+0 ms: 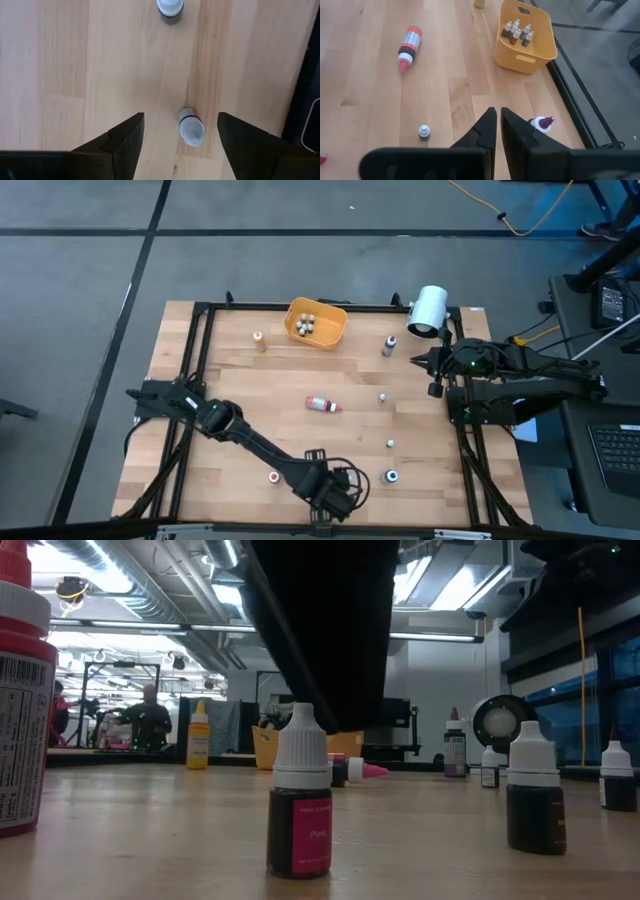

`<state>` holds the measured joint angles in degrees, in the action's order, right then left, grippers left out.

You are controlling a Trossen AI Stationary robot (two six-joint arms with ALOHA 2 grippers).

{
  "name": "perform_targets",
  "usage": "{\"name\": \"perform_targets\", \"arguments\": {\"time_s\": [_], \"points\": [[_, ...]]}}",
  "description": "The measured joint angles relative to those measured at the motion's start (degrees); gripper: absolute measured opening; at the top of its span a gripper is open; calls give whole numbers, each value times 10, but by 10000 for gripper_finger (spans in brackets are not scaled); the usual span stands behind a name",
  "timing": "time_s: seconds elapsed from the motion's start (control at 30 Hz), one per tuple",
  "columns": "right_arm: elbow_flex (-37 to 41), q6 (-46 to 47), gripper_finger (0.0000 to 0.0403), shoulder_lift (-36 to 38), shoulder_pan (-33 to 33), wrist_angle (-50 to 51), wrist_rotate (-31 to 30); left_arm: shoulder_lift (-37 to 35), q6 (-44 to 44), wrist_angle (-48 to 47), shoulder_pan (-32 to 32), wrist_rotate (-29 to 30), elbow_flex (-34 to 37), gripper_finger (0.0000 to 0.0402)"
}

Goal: Pick & Place food coloring
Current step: Put the small pink food coloring bottle into the bin

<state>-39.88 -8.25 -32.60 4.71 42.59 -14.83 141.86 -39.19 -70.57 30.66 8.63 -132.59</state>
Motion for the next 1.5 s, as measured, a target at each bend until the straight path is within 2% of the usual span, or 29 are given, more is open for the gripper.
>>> {"name": "perform_targets", "arguments": {"time_s": [0.3, 0.57, 0.83, 1.17, 1.5], "points": [[0, 0, 30, 0, 0, -1, 0, 12, 8, 6, 8, -34, 0, 246], [0, 0, 30, 0, 0, -1, 0, 13, 4, 3, 15, 3, 0, 246], [0, 0, 30, 0, 0, -1, 0, 22, 19, 3, 6, -3, 0, 237], [0, 0, 30, 0, 0, -1, 0, 29, 24, 4, 6, -23, 0, 172], [0, 0, 30, 0, 0, -1, 0, 28, 13, 3, 6, -30, 0, 68]]}}
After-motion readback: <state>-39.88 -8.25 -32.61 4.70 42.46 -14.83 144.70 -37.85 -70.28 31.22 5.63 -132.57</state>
